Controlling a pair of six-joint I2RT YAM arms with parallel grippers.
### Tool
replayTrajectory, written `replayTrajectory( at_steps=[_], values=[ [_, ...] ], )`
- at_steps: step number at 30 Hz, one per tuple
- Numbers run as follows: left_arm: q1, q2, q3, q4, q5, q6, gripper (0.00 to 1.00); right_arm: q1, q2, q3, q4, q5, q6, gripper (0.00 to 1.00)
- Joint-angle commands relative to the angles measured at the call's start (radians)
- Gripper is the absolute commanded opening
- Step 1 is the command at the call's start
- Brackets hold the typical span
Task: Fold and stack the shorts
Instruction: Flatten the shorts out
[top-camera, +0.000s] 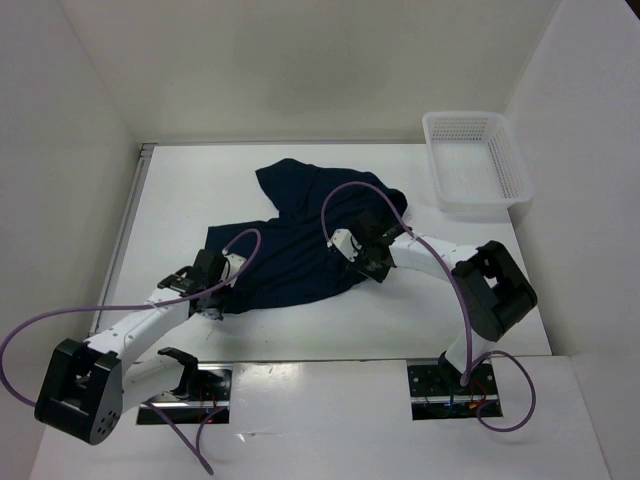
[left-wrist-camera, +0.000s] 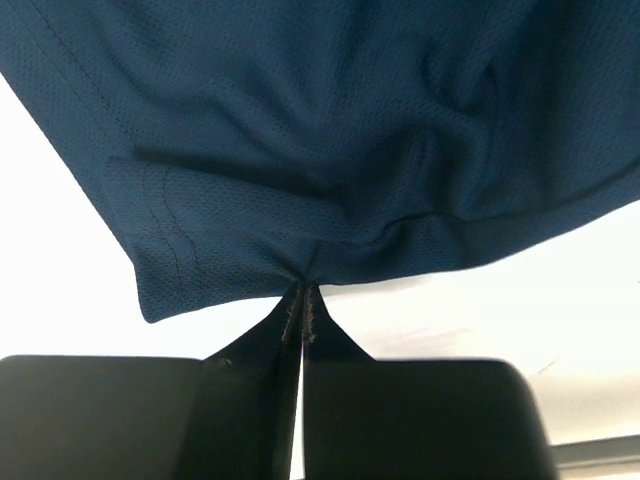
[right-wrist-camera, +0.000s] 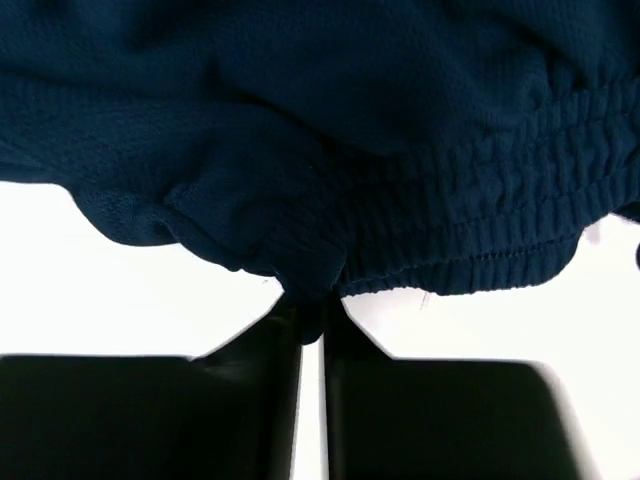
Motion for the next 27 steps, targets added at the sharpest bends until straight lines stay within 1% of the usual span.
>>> replayTrajectory(
  at_steps=[1,2,3,4,5,6,7,8,9,11,12,13,14,15,16,17,18,19,20,21,22,23,24,26,27],
  values=[
    [-0.005,-0.032,-0.003,-0.099,0.017,0.003,0.0,0.001,-0.006,-0.001,0.028,0.069,-0.048,0.0],
    [-0.005,-0.032,0.011,-0.129,0.029,0.003,0.0,0.001,-0.04,-0.01,0.008,0.07,-0.101,0.0],
    [-0.005,-0.046,0.044,-0.165,0.04,0.003,0.0,0.001,-0.058,-0.01,-0.05,0.057,-0.138,0.0],
    [-0.005,-0.072,0.058,-0.232,0.069,0.003,0.0,0.001,-0.1,-0.022,-0.084,0.038,-0.202,0.0],
    [-0.005,-0.089,0.069,-0.26,0.085,0.003,0.0,0.001,-0.1,-0.022,-0.116,0.024,-0.236,0.0],
    [-0.005,-0.109,0.078,-0.28,0.095,0.003,0.0,0.001,-0.146,-0.035,-0.189,0.007,-0.27,0.0],
    [-0.005,-0.15,0.078,-0.291,0.106,0.003,0.0,0.001,-0.166,-0.035,-0.225,-0.006,-0.296,0.0],
    [-0.005,-0.167,0.078,-0.291,0.118,0.003,0.0,0.001,-0.192,-0.035,-0.271,-0.047,-0.362,0.0],
    [-0.005,-0.178,0.089,-0.3,0.134,0.003,0.0,0.001,-0.192,-0.035,-0.35,-0.068,-0.385,0.0],
    [-0.005,-0.178,0.113,-0.3,0.184,0.003,0.0,0.012,-0.201,-0.035,-0.398,-0.116,-0.404,0.0],
    [-0.005,-0.146,0.114,-0.3,0.184,0.003,0.0,0.021,-0.201,-0.035,-0.409,-0.116,-0.413,0.0],
    [-0.005,-0.129,0.13,-0.309,0.198,0.003,0.05,0.03,-0.201,-0.035,-0.423,-0.125,-0.413,0.0],
    [-0.005,-0.112,0.149,-0.309,0.198,0.003,0.09,0.039,-0.192,-0.035,-0.423,-0.125,-0.413,0.02],
    [-0.005,-0.088,0.159,-0.321,0.209,0.003,0.15,0.049,-0.192,-0.035,-0.44,-0.125,-0.422,0.06],
    [-0.005,-0.087,0.169,-0.337,0.209,0.003,0.36,0.049,-0.201,-0.035,-0.449,-0.113,-0.422,0.12],
    [-0.005,-0.078,0.179,-0.346,0.227,0.003,0.43,0.049,-0.201,-0.035,-0.46,-0.113,-0.433,0.32],
    [-0.005,-0.078,0.201,-0.387,0.241,0.003,0.49,0.049,-0.212,-0.035,-0.475,-0.099,-0.454,0.35],
    [-0.005,-0.078,0.201,-0.397,0.258,0.003,0.54,0.049,-0.221,-0.035,-0.507,-0.089,-0.454,0.45],
    [-0.005,-0.078,0.216,-0.397,0.275,0.003,0.58,0.049,-0.221,-0.045,-0.507,-0.088,-0.454,0.59],
    [-0.005,-0.078,0.216,-0.397,0.305,0.003,0.63,0.049,-0.233,-0.045,-0.507,-0.075,-0.454,0.82],
    [-0.005,-0.078,0.225,-0.397,0.321,0.003,0.65,0.049,-0.249,-0.045,-0.507,-0.075,-0.454,0.85],
    [-0.005,-0.078,0.235,-0.383,0.33,0.003,0.66,0.037,-0.258,-0.029,-0.495,-0.075,-0.454,0.85],
    [-0.005,-0.078,0.235,-0.33,0.33,0.003,0.66,0.008,-0.258,-0.012,-0.495,-0.075,-0.444,0.86],
    [0.029,-0.064,0.259,-0.271,0.33,0.003,0.68,-0.034,-0.269,0.074,-0.481,-0.111,-0.433,0.86],
    [0.063,-0.04,0.268,-0.178,0.298,0.003,0.7,-0.077,-0.269,0.108,-0.46,-0.13,-0.418,0.86]
  ],
)
